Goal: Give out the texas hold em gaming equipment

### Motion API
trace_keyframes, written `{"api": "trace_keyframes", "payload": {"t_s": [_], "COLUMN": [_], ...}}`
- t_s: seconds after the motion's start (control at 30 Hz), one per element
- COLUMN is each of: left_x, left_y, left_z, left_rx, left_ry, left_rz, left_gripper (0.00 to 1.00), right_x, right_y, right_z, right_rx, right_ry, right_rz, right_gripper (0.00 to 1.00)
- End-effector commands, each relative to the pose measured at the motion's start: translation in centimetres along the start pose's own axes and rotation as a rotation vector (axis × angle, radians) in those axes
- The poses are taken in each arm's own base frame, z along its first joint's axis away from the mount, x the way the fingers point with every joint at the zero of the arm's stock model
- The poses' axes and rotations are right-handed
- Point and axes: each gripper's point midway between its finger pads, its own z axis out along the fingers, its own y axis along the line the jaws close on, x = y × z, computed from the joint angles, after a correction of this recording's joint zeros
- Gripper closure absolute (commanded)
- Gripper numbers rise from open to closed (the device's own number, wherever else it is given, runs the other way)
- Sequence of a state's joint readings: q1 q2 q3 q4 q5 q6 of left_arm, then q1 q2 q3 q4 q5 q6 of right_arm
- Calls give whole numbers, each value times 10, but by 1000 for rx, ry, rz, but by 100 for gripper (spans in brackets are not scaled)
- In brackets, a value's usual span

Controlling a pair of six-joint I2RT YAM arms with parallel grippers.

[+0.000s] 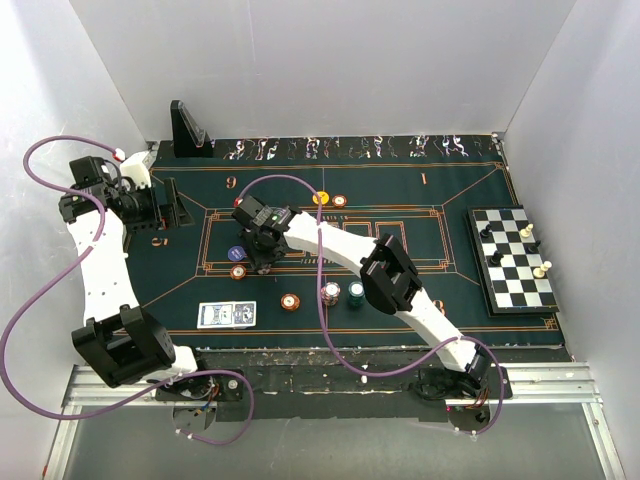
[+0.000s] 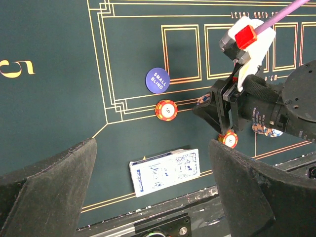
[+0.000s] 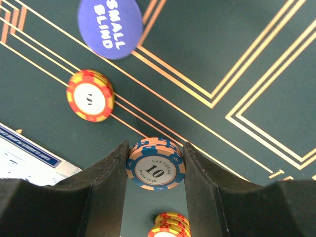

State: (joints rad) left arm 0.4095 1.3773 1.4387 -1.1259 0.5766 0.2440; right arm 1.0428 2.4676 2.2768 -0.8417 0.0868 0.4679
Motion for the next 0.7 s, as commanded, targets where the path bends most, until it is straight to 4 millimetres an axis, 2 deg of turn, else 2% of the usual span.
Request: {"api": "trace_keyframes", "payload": {"t_s": [0.0, 0.13, 0.33, 0.43, 0.6, 0.67], "left_x": [-6, -7, -6, -5, -1, 0], "left_y": [-3, -3, -4, -4, -4, -7], "left_z": [-9, -10, -12, -13, -13, -14], "left_rx": [-4, -6, -9, -14, -11, -8], "left_ry": [-27, -30, -32, -30, -26, -27], "left_rz": [42, 49, 62, 65, 65, 66], "left_gripper": [2, 2, 2, 2, 2, 2], "right_x": [-30, -30, -18, -18, -24, -30], "right_y": [26, 27, 17, 17, 20, 23], "right_z": [2, 14, 37, 38, 28, 20], "right_rx": [-103, -102, -68, -67, -80, -92], "right_ry": [-99, -91, -65, -61, -78, -88], "right_rz": [4, 13, 5, 8, 6, -5], "right_gripper": [70, 70, 66, 54, 24, 18]}}
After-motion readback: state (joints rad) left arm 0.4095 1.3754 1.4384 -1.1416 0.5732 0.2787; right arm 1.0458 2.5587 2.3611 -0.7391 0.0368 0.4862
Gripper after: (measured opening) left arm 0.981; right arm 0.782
